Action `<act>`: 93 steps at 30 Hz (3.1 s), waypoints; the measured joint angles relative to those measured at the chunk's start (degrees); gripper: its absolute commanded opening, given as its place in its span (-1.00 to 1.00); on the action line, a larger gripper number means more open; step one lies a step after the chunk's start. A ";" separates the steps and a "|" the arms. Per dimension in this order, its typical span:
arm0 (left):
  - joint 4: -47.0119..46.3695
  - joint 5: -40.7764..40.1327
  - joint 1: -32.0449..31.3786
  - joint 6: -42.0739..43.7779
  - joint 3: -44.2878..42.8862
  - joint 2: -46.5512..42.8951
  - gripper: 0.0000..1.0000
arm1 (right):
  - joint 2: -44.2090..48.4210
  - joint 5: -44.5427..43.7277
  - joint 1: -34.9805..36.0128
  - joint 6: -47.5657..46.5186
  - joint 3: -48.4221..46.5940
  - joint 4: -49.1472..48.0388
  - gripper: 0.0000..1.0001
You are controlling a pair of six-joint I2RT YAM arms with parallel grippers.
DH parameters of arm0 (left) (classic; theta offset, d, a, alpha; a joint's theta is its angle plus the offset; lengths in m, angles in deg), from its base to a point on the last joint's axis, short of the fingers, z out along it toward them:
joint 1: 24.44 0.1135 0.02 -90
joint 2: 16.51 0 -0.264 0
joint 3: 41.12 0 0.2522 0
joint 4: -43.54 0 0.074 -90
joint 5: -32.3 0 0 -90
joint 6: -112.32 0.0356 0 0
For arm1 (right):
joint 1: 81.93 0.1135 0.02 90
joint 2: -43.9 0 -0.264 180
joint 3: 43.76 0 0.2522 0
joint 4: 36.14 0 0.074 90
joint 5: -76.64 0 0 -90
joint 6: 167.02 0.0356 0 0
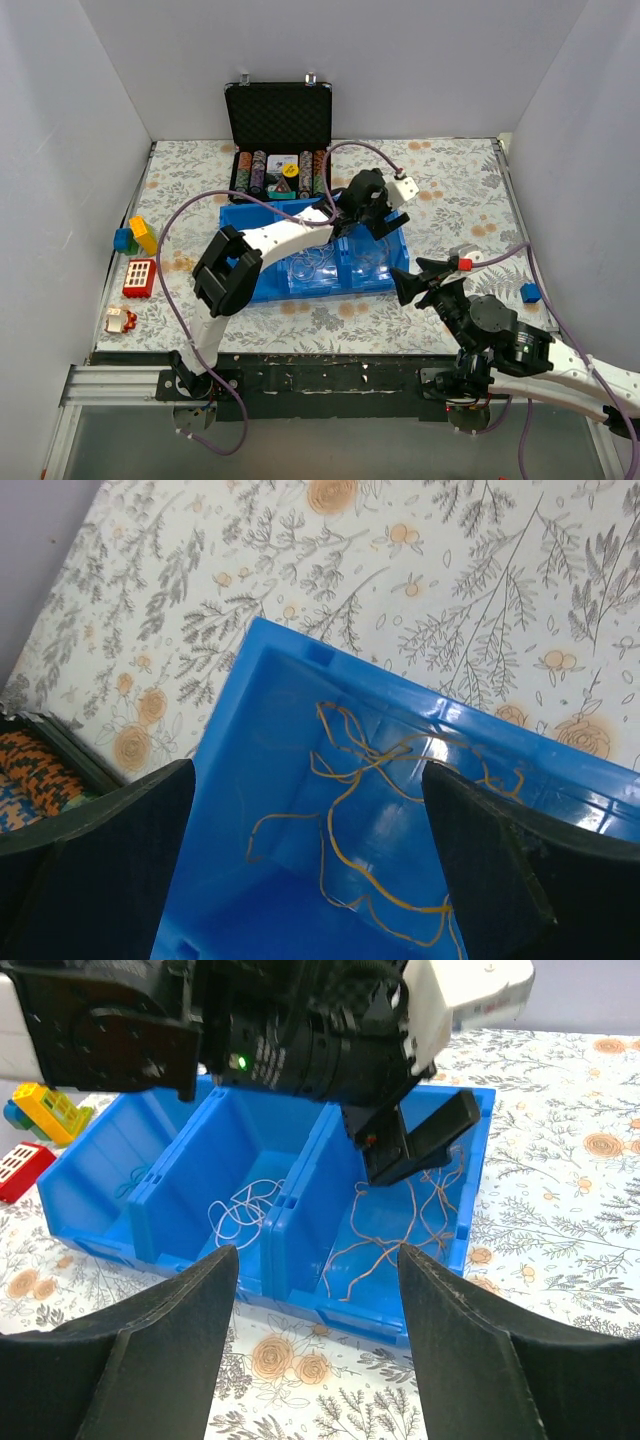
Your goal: Untangle the cables
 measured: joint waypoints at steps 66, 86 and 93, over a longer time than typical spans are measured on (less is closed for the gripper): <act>9.46 11.98 59.10 4.22 51.32 -34.36 -1.00 | -18.36 11.96 -5.33 -0.13 0.74 -10.14 0.32; 21.94 16.98 59.10 11.74 45.07 -45.64 0.49 | -16.92 12.04 -5.42 -0.11 1.07 -10.12 0.26; 20.94 14.75 59.25 11.26 47.52 -41.72 0.09 | -16.46 12.02 -5.57 -0.15 1.09 -10.14 0.26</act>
